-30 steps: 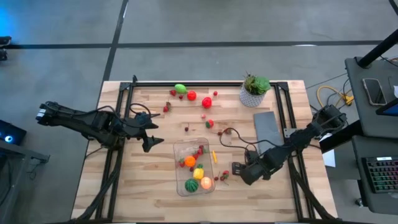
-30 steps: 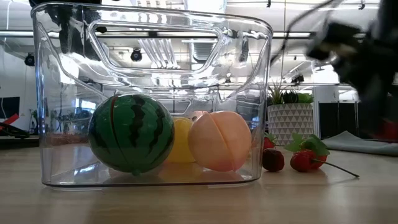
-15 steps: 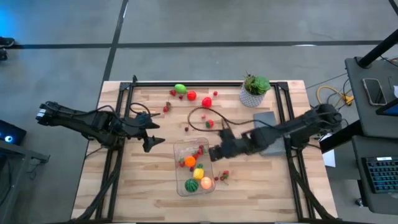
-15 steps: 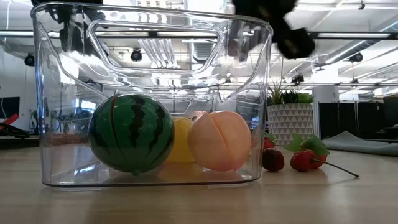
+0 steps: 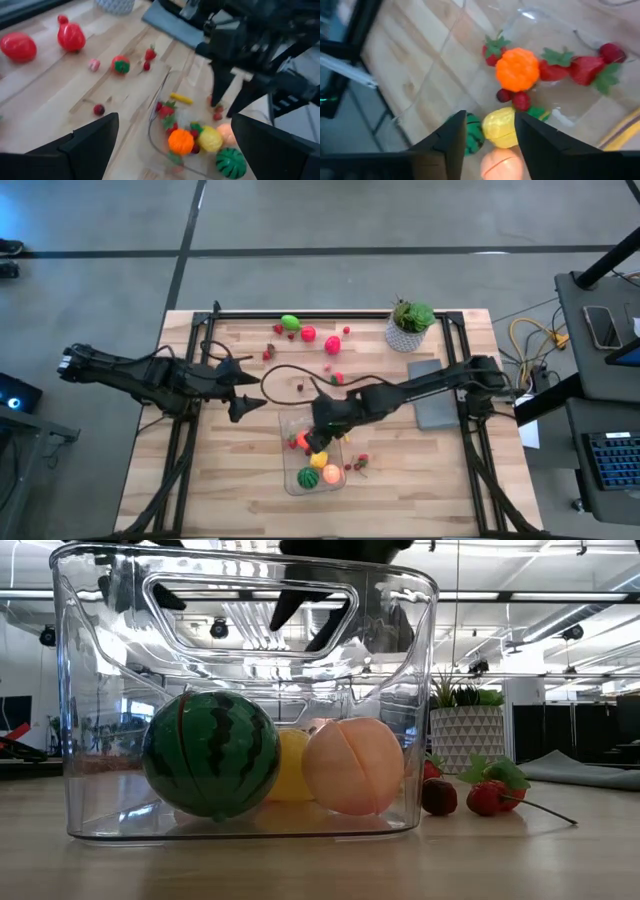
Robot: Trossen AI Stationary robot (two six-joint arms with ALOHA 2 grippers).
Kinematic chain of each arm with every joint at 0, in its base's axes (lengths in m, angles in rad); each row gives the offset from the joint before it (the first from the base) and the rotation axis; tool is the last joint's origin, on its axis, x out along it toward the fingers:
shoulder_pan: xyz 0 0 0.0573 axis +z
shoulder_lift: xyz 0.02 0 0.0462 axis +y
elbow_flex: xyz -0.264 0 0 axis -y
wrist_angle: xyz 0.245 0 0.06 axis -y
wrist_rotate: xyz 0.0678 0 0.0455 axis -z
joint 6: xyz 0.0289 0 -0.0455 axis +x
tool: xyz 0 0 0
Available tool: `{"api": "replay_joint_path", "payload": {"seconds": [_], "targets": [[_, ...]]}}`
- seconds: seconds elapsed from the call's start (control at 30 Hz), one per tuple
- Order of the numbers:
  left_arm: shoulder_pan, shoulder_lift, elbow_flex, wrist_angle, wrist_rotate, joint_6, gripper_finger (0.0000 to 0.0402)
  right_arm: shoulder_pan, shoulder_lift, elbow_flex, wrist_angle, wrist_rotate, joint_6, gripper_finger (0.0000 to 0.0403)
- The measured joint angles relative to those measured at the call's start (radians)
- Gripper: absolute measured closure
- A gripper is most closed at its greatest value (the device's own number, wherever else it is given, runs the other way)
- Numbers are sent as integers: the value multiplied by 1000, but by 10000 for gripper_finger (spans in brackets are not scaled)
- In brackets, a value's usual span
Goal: Pick and placing Produce into tupperware
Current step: Put the red strawberry into the transparent bin
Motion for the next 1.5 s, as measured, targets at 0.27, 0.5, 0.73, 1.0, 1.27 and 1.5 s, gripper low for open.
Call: {"api": "replay_joint_path", "payload": {"seconds": [0.27, 0.5, 0.73, 1.0, 1.27, 1.5], "targets": [[0, -5, 0, 49, 37, 17, 29, 5, 0, 167, -290, 250, -2, 173], [0, 48, 0, 53, 48, 11, 29, 13, -51, 302, -592, 499, 55, 146], [5, 115, 0, 70, 84, -63, 30, -13, -53, 382, -751, 529, 62, 138], [230, 155, 80, -179, 58, -45, 69, -66, -59, 343, -934, 523, 115, 138], [559, 351, 99, -320, 137, 174, 80, -156, -138, 221, -986, 474, 120, 138], [671, 549, 146, -310, 161, 369, 80, -192, -281, 88, -981, 475, 117, 141]]}}
